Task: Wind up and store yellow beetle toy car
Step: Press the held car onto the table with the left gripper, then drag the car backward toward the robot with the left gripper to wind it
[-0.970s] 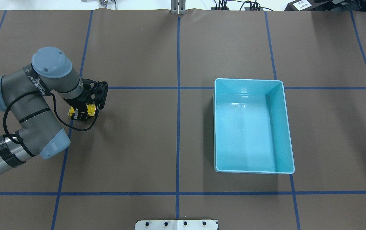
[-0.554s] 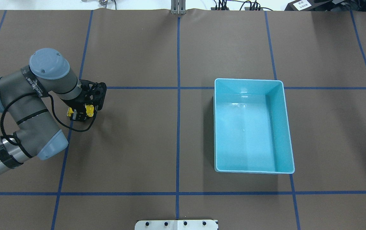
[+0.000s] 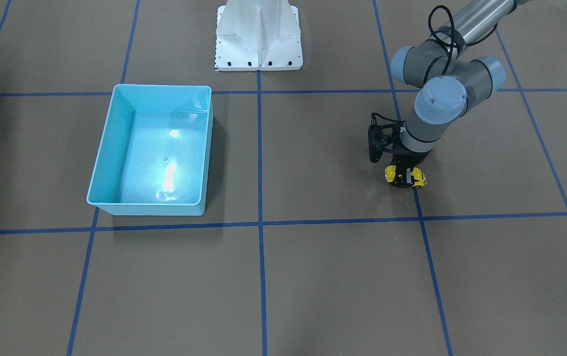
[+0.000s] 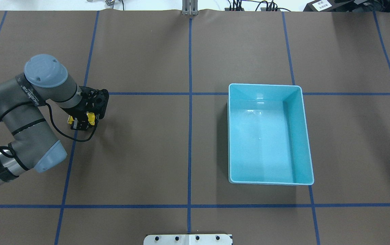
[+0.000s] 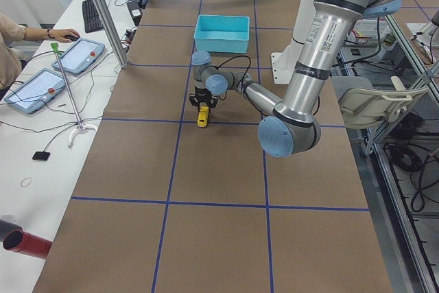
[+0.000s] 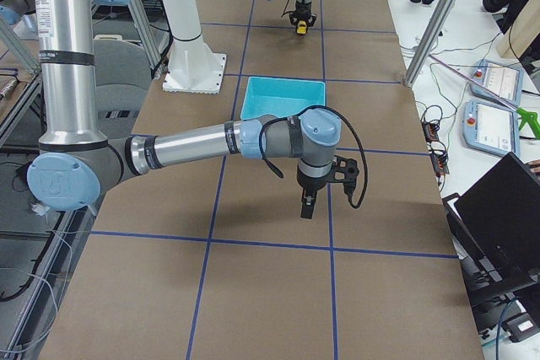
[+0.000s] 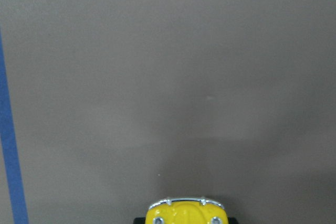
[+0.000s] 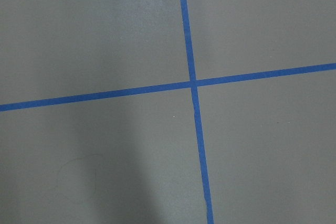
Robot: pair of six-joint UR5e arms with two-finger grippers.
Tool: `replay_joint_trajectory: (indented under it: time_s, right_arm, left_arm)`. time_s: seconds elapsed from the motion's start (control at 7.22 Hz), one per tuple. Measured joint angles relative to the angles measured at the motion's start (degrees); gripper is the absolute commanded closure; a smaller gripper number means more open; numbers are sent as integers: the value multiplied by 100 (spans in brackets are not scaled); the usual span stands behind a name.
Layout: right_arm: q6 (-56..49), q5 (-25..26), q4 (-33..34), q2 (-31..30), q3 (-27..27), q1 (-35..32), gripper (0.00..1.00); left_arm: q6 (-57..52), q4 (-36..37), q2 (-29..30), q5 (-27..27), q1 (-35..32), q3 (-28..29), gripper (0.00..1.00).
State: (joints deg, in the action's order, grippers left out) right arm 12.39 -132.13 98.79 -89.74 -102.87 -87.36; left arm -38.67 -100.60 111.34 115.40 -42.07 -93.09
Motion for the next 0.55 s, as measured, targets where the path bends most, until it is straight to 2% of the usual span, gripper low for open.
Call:
replay_joint_trajectory:
  time_s: [0.55]
  right_arm:
    - [0, 3, 0, 21, 31, 0, 0]
  left_arm:
    - [-8, -303, -292, 15, -47, -44, 100]
